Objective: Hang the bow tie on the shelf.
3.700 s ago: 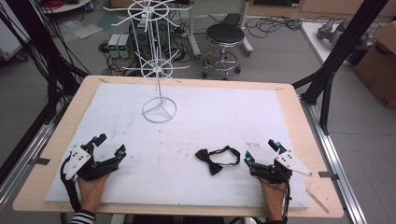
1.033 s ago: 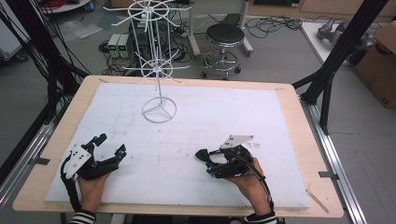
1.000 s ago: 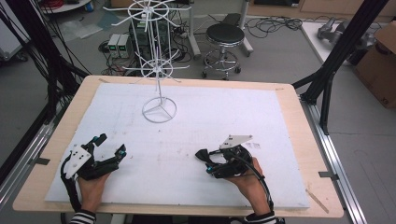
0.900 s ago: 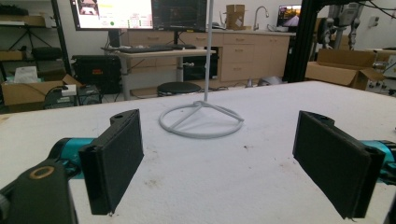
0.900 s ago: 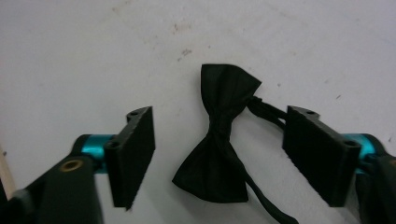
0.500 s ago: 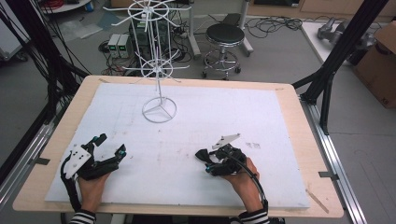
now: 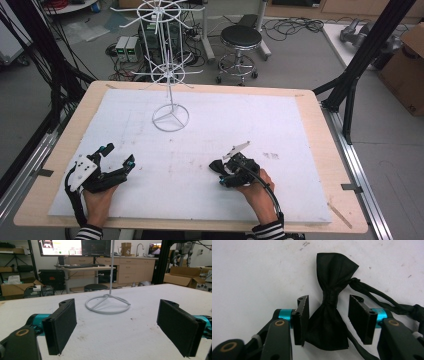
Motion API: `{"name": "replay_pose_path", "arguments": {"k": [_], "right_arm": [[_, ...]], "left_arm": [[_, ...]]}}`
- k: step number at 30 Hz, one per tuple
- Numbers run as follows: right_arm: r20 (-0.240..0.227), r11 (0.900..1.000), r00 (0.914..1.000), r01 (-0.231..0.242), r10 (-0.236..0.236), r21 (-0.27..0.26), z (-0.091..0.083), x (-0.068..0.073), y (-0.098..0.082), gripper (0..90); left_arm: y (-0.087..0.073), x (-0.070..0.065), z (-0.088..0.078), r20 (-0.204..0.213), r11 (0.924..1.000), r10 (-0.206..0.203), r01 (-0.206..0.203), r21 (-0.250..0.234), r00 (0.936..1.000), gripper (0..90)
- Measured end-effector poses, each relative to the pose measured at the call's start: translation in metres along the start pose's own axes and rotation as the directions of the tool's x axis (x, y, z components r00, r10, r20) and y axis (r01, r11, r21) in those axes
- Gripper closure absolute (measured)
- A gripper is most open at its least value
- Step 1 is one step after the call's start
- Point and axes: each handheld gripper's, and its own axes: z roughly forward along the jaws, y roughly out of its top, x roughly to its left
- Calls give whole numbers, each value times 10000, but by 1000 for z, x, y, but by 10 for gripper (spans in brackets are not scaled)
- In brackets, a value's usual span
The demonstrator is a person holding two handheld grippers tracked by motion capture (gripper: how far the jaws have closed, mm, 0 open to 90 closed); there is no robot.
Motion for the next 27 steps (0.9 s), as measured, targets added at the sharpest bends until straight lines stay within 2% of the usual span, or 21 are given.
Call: {"name": "replay_pose_path", "arguments": {"k": [7,12,19,24,27], "right_arm": [[204,9993,9998,-25,18,364,4,2,3,627],[248,9996,9997,-66,59,285,2,2,3,742],[235,9997,9997,-65,59,229,1,2,2,776],[287,10000,9996,-20,21,-34,0,1,0,788],[160,9997,9999,-60,64,-228,-1,1,0,791]], "left_arm": [[0,0,0,0,10000,-42,42,1,10000,163],[0,1,0,2,10000,-22,22,26,10000,163],[0,0,0,-16,10000,-28,28,-8,10000,163],[0,0,0,-2,10000,-17,17,-18,10000,163],[0,0,0,-12,10000,-31,31,-19,10000,163]]}}
